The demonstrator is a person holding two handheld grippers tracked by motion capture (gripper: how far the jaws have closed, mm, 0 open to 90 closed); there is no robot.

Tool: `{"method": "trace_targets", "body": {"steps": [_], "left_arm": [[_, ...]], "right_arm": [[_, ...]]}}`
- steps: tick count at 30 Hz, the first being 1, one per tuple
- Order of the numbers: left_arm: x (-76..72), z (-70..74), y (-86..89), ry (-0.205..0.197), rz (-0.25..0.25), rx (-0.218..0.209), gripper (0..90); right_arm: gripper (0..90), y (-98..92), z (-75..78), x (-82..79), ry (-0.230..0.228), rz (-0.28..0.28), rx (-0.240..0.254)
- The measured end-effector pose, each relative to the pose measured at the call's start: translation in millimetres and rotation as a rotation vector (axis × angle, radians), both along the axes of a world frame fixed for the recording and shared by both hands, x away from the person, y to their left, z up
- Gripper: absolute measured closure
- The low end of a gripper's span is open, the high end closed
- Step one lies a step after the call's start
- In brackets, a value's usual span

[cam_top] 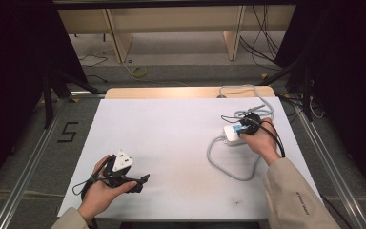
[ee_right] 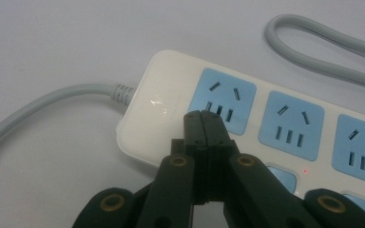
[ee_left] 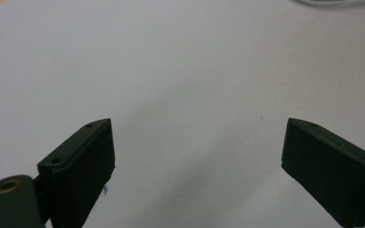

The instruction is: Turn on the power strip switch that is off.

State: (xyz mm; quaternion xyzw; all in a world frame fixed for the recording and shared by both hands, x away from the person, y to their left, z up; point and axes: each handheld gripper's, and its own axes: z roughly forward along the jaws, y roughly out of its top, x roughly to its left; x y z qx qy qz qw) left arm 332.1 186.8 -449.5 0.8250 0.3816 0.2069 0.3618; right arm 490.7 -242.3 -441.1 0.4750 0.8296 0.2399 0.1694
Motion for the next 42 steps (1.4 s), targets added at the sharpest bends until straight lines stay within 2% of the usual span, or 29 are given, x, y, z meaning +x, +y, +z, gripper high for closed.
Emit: {"method": "trace_targets", "body": {"steps": [6,25,27,32,37,42], "left_arm": [[-0.1,0.0,-0.2,-0.001,0.000,0.000,10.2],[-1.0,0.7,-0.4,-0.004,0.001,-0.006,10.3],[-1.1,1.0,-0.4,-0.007,0.004,-0.006,10.4],[-1.0,1.0,0.0,-0.006,0.004,-0.008,10.5],[-1.0,0.8,-0.2,-0.005,0.002,-0.008,10.6],[-0.8,1.1,0.1,-0.005,0.002,-0.008,10.6]], "right_arm": [[90.0,1.4,-0.9,-0.5,-0.003,0.003,-0.012],[90.0,-0.8,-2.2,-0.2,0.008,-0.011,0.011],[90.0,-0.9,-2.4,0.1,0.025,-0.007,0.031],[90.0,1.1,-2.5,-0.6,0.018,-0.010,0.016],[90.0,-1.8,-3.1,-0.3,0.023,-0.020,0.045],[90.0,-0.9,-2.5,-0.6,0.020,-0.015,0.036]]}}
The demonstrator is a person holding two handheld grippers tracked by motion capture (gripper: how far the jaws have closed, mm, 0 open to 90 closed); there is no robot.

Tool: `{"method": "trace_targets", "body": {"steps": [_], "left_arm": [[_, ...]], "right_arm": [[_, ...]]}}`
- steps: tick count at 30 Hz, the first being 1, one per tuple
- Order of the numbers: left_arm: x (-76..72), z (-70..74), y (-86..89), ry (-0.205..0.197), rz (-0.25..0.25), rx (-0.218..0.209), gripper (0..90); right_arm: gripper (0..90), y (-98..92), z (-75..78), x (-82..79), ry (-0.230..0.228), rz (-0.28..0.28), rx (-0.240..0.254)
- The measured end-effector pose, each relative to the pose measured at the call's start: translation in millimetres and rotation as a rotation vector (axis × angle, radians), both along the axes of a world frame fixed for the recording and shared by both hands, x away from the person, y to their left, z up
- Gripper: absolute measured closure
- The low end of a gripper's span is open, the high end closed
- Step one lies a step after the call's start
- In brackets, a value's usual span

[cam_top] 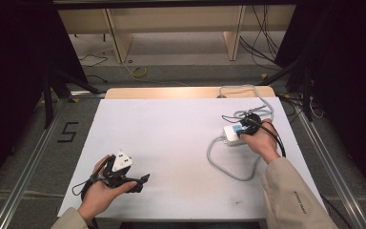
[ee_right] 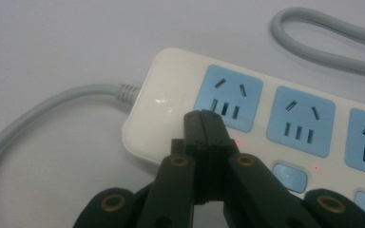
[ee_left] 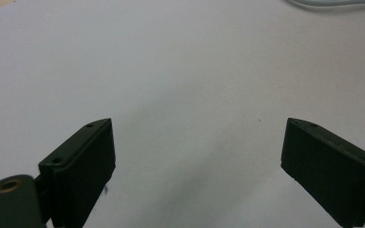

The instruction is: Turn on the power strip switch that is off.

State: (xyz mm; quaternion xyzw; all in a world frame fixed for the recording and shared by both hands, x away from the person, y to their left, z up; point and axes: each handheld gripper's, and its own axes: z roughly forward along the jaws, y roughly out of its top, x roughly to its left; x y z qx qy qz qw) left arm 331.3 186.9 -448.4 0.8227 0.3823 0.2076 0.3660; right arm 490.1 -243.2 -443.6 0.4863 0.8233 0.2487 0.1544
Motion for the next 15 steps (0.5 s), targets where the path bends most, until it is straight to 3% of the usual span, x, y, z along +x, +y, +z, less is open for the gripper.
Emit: {"method": "trace_targets", "body": {"steps": [15], "left_arm": [[0.1,-0.3,-0.6,0.004,-0.001,-0.003,10.9]], "right_arm": [[90.0,-0.1,1.1,-0.4,-0.012,-0.001,-0.027]]}}
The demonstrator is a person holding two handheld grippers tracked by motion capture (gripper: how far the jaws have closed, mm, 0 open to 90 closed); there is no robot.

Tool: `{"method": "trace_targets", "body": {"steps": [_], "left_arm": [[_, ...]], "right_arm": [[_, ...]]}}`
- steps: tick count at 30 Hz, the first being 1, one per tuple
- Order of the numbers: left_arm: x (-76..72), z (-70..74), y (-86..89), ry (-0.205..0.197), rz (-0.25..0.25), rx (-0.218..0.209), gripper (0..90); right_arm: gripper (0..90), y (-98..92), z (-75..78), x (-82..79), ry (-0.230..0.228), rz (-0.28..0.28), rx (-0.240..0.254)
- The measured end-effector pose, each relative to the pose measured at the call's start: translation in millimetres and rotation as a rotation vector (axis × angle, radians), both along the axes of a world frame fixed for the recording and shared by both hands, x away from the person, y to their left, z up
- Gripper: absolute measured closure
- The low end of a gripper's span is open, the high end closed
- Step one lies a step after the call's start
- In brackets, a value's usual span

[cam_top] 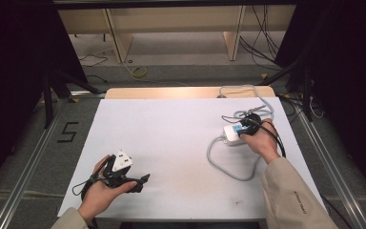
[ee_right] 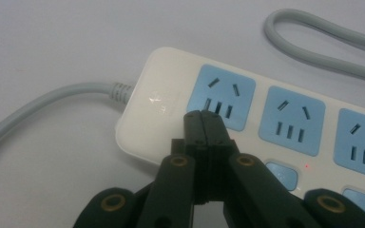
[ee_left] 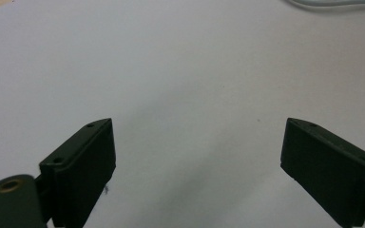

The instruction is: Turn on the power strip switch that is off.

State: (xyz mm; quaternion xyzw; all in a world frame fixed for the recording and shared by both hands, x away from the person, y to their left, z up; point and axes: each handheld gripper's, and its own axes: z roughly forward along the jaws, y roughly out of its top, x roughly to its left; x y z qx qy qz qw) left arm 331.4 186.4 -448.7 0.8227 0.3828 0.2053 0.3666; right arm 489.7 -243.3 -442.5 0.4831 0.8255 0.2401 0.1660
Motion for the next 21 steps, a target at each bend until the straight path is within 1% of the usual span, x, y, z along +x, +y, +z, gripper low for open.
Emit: {"method": "trace_targets", "body": {"steps": [3,6,7,10,11,13,16,18,21], "left_arm": [[-0.4,0.0,-0.3,-0.003,0.000,-0.002,10.9],[-0.7,0.0,-0.2,-0.002,0.002,-0.001,10.9],[-0.7,0.0,-0.2,-0.002,0.003,-0.001,10.9],[-0.7,0.0,-0.5,-0.002,-0.001,0.000,11.0],[-0.7,0.0,-0.5,-0.002,-0.001,0.000,11.0],[-0.5,0.0,-0.1,-0.002,0.001,-0.001,11.0],[0.1,-0.2,0.1,-0.001,0.000,-0.001,11.0],[0.1,0.1,0.2,-0.001,-0.001,0.002,11.0],[-0.3,0.0,-0.2,-0.002,-0.002,0.001,11.0]], "right_arm": [[90.0,1.4,-0.7,-0.6,-0.007,-0.001,-0.011],[90.0,1.5,-2.2,-0.7,-0.007,0.002,-0.012],[90.0,1.8,-3.0,-0.8,-0.012,0.002,-0.001],[90.0,4.6,-2.9,-1.0,-0.018,0.008,-0.021],[90.0,4.6,-2.9,-1.1,-0.018,0.008,-0.021],[90.0,3.5,-3.1,-1.2,-0.018,0.007,-0.010],[90.0,3.6,-3.2,-1.5,-0.023,0.009,-0.012],[90.0,3.1,-3.4,-2.0,-0.025,0.004,-0.004],[90.0,0.3,-4.5,-2.9,-0.030,-0.004,0.023]]}}
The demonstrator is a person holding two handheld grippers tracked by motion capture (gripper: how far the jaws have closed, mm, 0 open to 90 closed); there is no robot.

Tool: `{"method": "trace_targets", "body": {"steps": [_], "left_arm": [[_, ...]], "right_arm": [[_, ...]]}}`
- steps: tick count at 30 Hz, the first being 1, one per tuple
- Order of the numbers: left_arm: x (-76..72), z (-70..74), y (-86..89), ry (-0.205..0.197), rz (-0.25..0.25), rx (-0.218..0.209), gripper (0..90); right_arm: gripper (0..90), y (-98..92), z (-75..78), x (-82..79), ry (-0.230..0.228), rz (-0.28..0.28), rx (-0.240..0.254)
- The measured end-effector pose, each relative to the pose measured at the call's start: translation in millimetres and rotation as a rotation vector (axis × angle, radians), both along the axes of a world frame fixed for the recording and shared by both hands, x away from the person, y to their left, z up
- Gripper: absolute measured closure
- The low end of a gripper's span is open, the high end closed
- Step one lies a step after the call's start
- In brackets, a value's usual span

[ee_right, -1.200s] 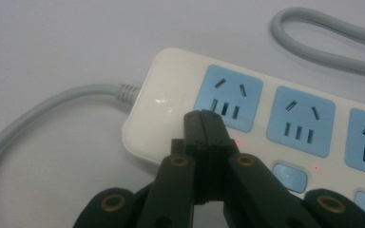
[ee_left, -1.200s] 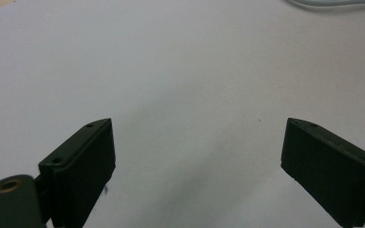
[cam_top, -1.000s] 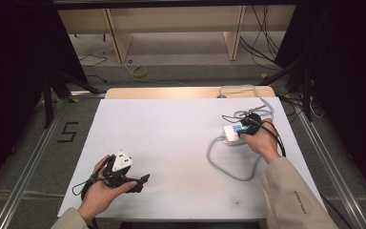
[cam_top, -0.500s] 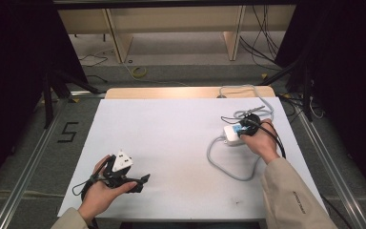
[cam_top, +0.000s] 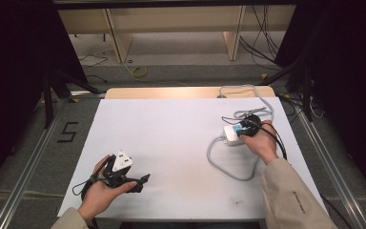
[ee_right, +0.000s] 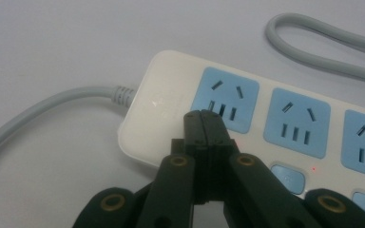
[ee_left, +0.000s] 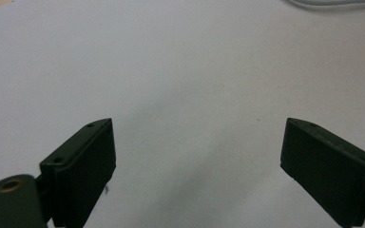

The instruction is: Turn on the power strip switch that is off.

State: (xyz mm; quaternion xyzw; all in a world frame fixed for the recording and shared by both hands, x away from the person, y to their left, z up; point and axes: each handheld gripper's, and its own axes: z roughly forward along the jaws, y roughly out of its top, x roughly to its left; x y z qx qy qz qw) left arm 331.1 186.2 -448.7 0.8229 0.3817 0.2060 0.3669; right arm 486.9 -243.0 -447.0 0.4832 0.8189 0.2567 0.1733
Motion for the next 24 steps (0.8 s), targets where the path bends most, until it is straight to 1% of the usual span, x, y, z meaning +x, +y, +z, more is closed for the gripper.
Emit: {"method": "trace_targets", "body": {"steps": [4,6,10,13,16,18,21,23,24], "left_arm": [[0.1,-0.1,-0.1,0.000,0.000,0.000,11.0],[0.1,-0.1,-0.1,0.000,0.000,0.000,11.0],[0.3,-0.1,-0.1,0.002,0.000,0.001,11.0],[0.5,-0.2,-0.3,0.003,0.001,0.001,11.0],[0.4,-0.3,-0.7,0.003,0.000,0.001,11.1],[0.7,-0.2,-0.8,0.005,0.002,0.001,11.0],[0.8,-0.2,-0.7,0.005,0.002,0.002,11.1],[1.0,-0.3,-0.6,0.005,0.003,0.000,11.1],[1.2,-0.3,-0.4,0.005,0.001,0.003,11.1]], "right_arm": [[90.0,-0.5,1.4,-1.4,-0.003,0.000,-0.005],[90.0,-1.4,1.2,-1.5,-0.005,-0.003,0.001],[90.0,-3.1,2.0,-1.7,-0.011,-0.018,-0.004],[90.0,-6.6,4.9,-3.2,-0.025,-0.035,0.019],[89.3,-8.7,7.7,-6.8,-0.035,-0.032,0.027],[86.9,-9.4,9.7,-9.6,-0.043,-0.025,0.029],[87.0,-10.4,13.2,-13.8,-0.070,-0.015,0.044],[86.2,-10.4,14.2,-16.8,-0.073,-0.007,0.062],[85.8,-10.3,14.4,-18.3,-0.073,-0.001,0.062]]}}
